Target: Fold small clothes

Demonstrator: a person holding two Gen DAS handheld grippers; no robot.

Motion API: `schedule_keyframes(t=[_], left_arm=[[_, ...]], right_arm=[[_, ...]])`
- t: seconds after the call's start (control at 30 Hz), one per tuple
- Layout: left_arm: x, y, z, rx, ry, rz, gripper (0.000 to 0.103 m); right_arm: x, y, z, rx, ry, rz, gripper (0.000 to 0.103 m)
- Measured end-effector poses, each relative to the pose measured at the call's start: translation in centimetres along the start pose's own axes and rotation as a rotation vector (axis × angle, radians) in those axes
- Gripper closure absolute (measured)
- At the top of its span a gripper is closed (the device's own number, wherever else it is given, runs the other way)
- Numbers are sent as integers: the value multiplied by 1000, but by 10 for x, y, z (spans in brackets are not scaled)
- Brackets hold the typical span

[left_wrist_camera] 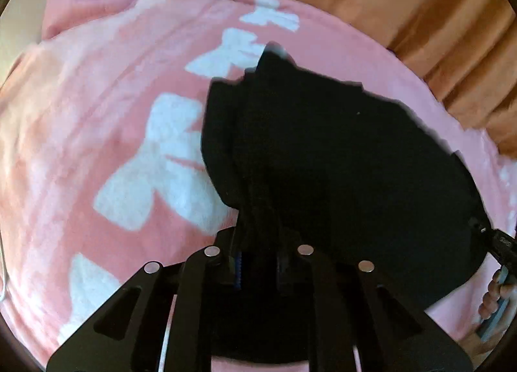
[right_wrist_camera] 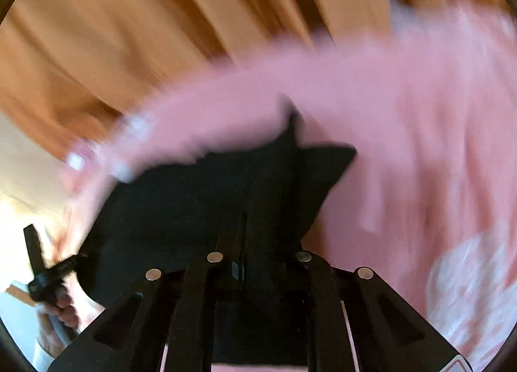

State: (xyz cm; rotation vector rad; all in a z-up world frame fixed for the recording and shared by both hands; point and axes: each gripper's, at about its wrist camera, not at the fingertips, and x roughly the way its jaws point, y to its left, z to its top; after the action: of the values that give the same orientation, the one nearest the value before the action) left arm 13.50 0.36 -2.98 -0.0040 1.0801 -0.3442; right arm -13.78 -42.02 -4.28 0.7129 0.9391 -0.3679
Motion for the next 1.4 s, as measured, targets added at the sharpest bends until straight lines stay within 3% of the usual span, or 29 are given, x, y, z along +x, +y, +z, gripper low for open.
schedule_keyframes(t=[0.07, 0.1, 0.17, 0.23, 0.33, 0.37, 0.43, 0.5, 0.57, 0.6, 0.63, 0.7, 0.73, 0.8, 0.9, 0.93, 0.97, 1.0, 1.07, 1.13, 1.17, 1.27, 1.37, 1.4], left_arm=[[-7, -9, -3, 62, -18, 39, 89], [-12, -4, -5, 25, -21, 22, 89], [-17, 7, -8, -48, -11, -6, 89], [-26, 19, -7, -108, -31, -25, 88], [-46, 24, 11, -133, -134, -25, 88], [-48, 24, 22, -139, -157, -34, 84], [-45, 21, 42, -150, -174, -68, 47], [-23, 14, 55, -134, -143, -38, 48], [3, 10, 59, -97, -71, -8, 62], [16, 9, 56, -79, -16, -5, 83], [22, 8, 55, -79, -2, -16, 87], [19, 1, 58, -47, -33, 23, 99], [17, 0, 59, -28, -51, 41, 100], [25, 9, 59, -48, -51, 112, 100], [26, 23, 57, -103, -61, 96, 100], [23, 24, 57, -109, -63, 88, 99], [17, 25, 55, -123, -69, 86, 99], [6, 28, 49, -142, -80, 83, 99], [-11, 28, 42, -150, -100, 79, 86], [-25, 28, 26, -180, -109, 122, 42], [-29, 29, 16, -201, -109, 130, 39], [-14, 31, -6, -227, 5, 51, 39], [-8, 25, -10, -195, -3, 66, 41], [-9, 24, -9, -187, -8, 61, 55]], right_arm=[[-11, 1, -1, 18, -32, 15, 89], [-19, 7, -1, -16, -57, 7, 82], [-33, 17, -2, -99, -102, -48, 80], [-40, 16, -1, -95, -124, -79, 73], [-47, 14, 20, -61, -168, -92, 64], [-47, 20, 31, -63, -178, -96, 62], [-42, 26, 49, -83, -167, -84, 49], [-15, 36, 64, -116, -76, -76, 45], [9, 41, 66, -179, -17, -137, 49], [20, 47, 65, -238, -4, -156, 79], [19, 52, 63, -270, -23, -153, 99], [-1, 63, 63, -298, -119, -102, 99], [-14, 68, 64, -298, -179, -48, 100], [-12, 62, 72, -278, -210, -60, 100], [42, 31, 80, -189, -24, -163, 99], [38, 26, 81, -141, -60, -134, 99], [29, 28, 81, -99, -82, -159, 95], [19, 34, 80, -96, -113, -184, 85], [-11, 62, 65, -181, -195, -193, 85], [-26, 92, 40, -271, -185, -143, 84], [-26, 102, 29, -302, -160, -102, 84], [0, 139, -19, -403, -48, 1, 84], [46, 165, -50, -466, 68, -1, 85], [58, 170, -56, -484, 80, -38, 84]])
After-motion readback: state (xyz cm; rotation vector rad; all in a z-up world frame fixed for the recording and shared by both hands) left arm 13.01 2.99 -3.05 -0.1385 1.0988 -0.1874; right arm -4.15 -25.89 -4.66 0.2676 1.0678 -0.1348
